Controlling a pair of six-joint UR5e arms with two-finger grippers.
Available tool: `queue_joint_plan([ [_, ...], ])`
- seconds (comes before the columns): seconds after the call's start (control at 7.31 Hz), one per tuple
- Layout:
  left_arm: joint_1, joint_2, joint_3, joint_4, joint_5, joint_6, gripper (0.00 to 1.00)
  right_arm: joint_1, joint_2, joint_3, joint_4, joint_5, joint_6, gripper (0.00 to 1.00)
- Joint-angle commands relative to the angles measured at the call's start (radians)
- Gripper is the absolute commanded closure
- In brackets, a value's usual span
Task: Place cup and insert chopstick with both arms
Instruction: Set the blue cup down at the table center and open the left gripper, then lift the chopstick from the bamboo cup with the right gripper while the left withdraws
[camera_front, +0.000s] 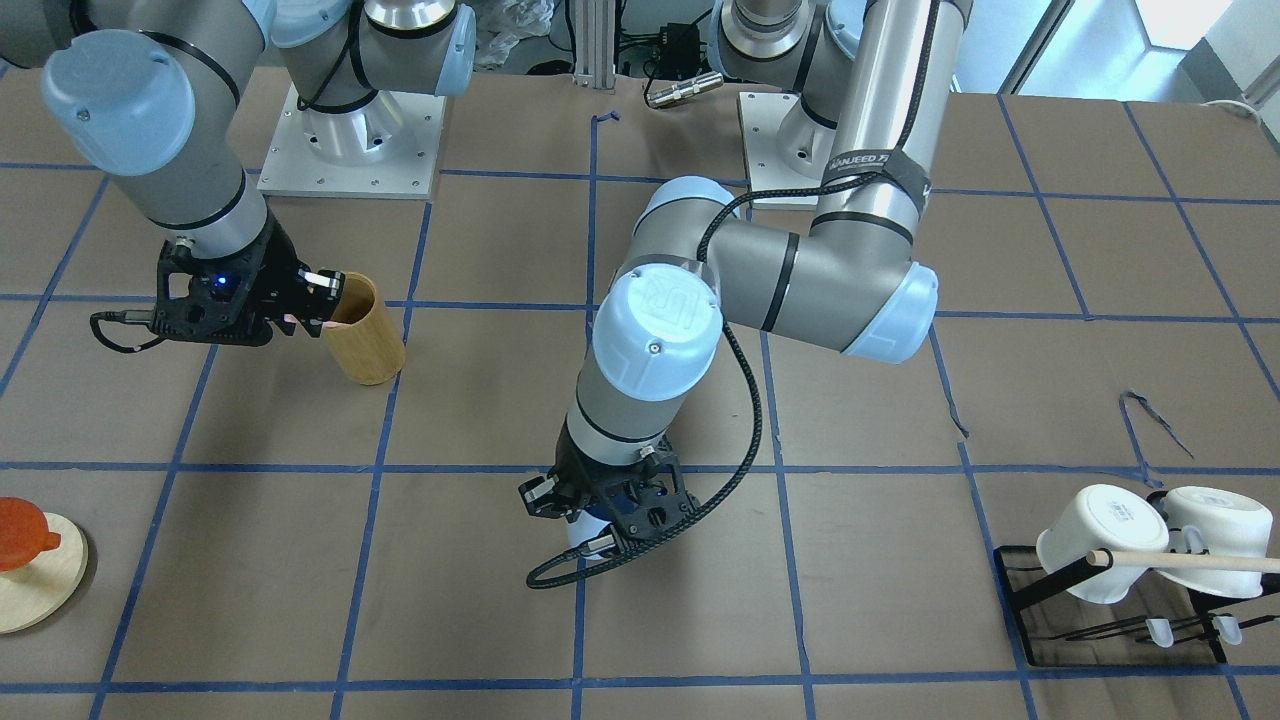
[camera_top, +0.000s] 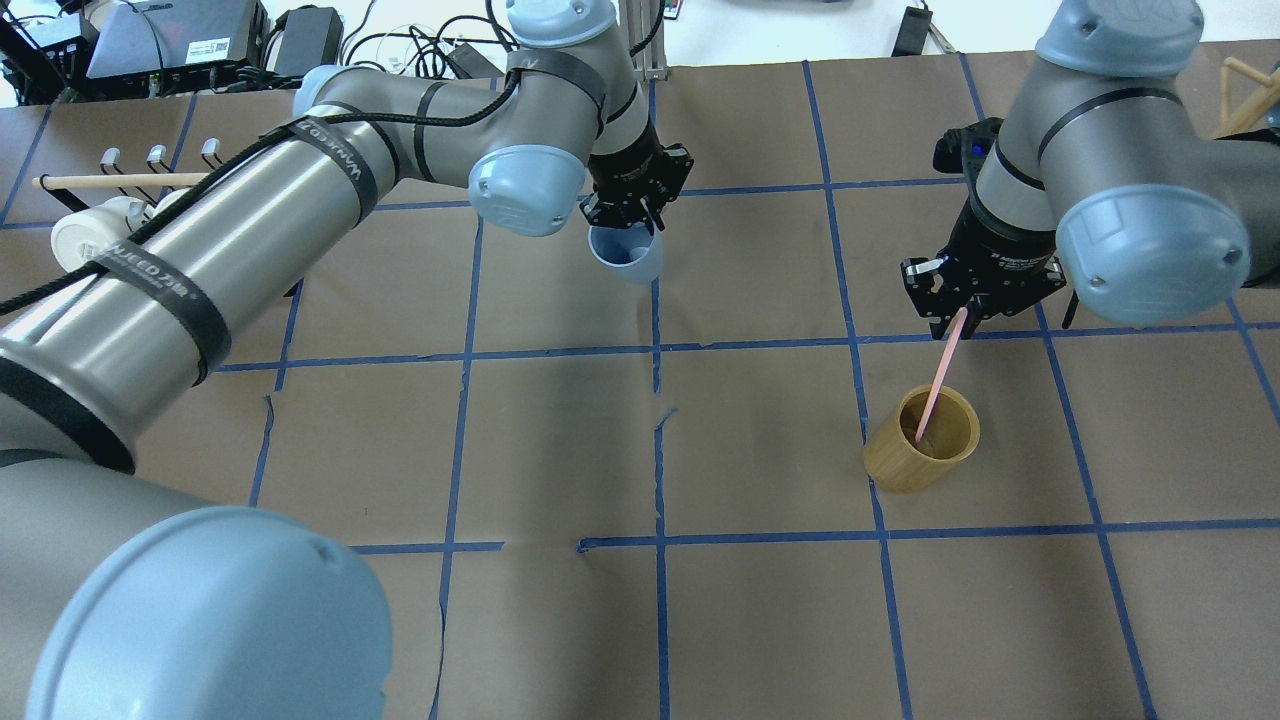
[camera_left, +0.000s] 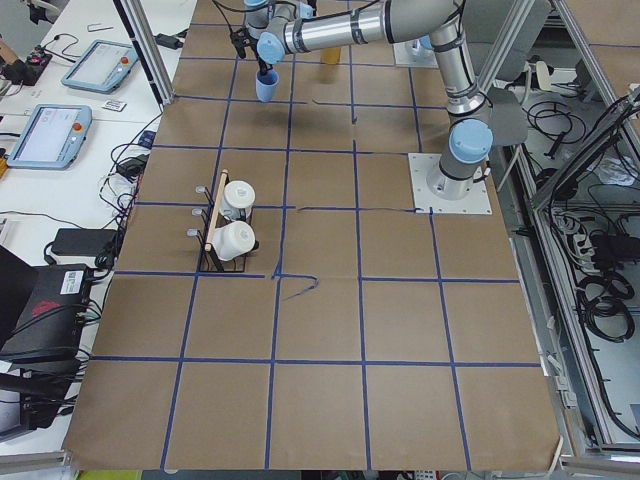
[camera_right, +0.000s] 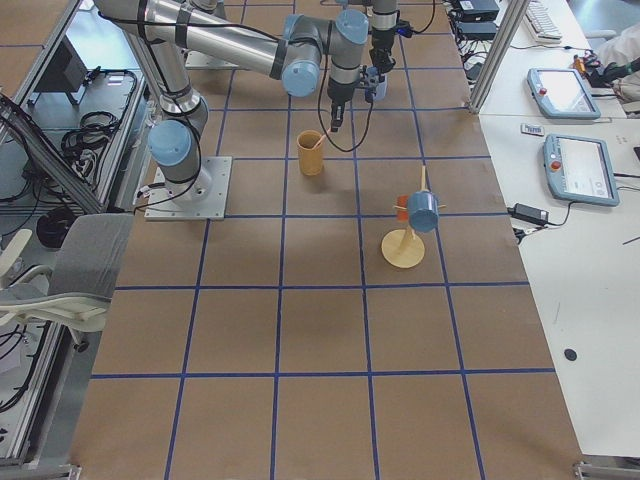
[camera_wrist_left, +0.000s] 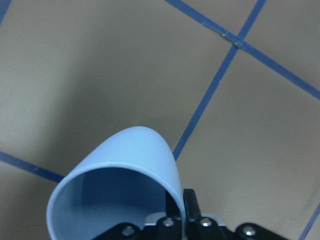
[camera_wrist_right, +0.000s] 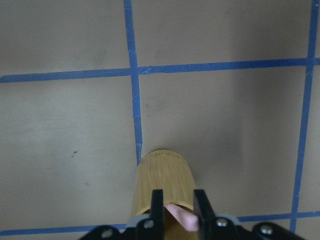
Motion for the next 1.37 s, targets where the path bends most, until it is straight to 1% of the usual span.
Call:
queue_joint_plan([
  [0.0,-0.031,-0.032,0.008,-0.017,-0.005,-0.003,1.0,0.0,0.0,0.0,0.0,0.001,0.001,0.78],
  [0.14,-0.029,-0.031,-0.002,-0.018,0.013,0.014,0.01,0.0,0.0,-0.002,0.001,0.002,0.0,0.87],
  [0.27,-0.029,-0.028,-0.003,-0.018,0.036,0.047,0.0,0.0,-0.001,-0.008,0.004,-0.002,-0.002,0.93],
  [0.41,-0.029,-0.029,0.003,-0.016,0.079,0.051,0.0,0.0,-0.006,-0.012,0.009,-0.002,-0.002,0.95],
  [0.55,-0.023,-0.016,0.018,-0.016,0.084,0.049,0.0,0.0,-0.012,-0.015,0.01,-0.004,-0.003,0.96],
  [0.68,0.004,0.007,0.018,-0.017,0.084,0.052,0.0,0.0,-0.015,-0.04,0.021,0.001,-0.003,0.96],
  [0.82,0.032,0.039,0.029,-0.037,0.082,0.072,0.0,0.0,-0.015,-0.07,0.051,0.005,-0.003,0.96],
  [1.09,0.047,0.14,0.046,-0.153,0.085,0.219,0.0,0.0,-0.015,-0.139,0.099,0.025,-0.003,0.96],
  [1.23,0.066,0.203,0.037,-0.157,0.085,0.227,0.0,0.002,-0.015,-0.188,0.134,0.036,-0.005,0.96],
])
